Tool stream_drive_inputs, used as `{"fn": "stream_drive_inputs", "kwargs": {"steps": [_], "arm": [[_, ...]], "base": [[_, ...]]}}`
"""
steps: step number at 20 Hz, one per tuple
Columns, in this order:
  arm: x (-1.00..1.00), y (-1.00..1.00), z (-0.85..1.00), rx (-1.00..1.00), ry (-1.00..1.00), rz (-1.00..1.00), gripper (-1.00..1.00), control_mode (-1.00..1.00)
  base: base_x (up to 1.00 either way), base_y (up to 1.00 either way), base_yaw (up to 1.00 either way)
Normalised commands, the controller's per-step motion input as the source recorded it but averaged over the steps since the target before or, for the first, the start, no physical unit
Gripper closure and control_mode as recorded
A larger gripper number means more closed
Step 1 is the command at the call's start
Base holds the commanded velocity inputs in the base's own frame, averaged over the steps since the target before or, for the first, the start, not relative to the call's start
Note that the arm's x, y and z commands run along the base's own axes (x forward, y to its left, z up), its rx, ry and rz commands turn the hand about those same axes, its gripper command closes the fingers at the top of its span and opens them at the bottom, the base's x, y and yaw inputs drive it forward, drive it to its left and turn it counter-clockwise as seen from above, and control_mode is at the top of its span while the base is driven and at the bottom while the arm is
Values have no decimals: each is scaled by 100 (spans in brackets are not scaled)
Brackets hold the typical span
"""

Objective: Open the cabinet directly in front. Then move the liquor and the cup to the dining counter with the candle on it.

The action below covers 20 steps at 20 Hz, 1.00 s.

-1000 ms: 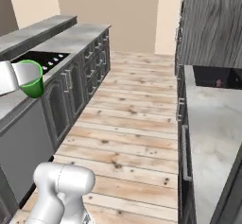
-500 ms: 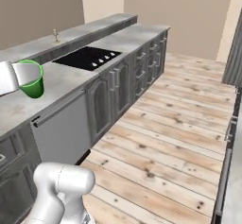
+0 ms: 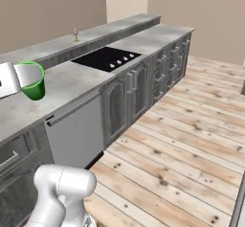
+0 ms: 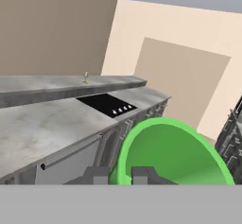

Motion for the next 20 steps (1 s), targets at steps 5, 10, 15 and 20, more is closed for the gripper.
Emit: {"fn": "stream_drive_inputs", "kwargs": {"steps": [5,10,15,20], "arm": [[0,0,0,0,0,0,100,100],[0,0,0,0,0,0,100,100],[0,0,0,0,0,0,100,100],[0,0,0,0,0,0,100,100]], "base": [[31,-13,10],[45,-21,6],[83,-49,0],[100,-61,0]]}}
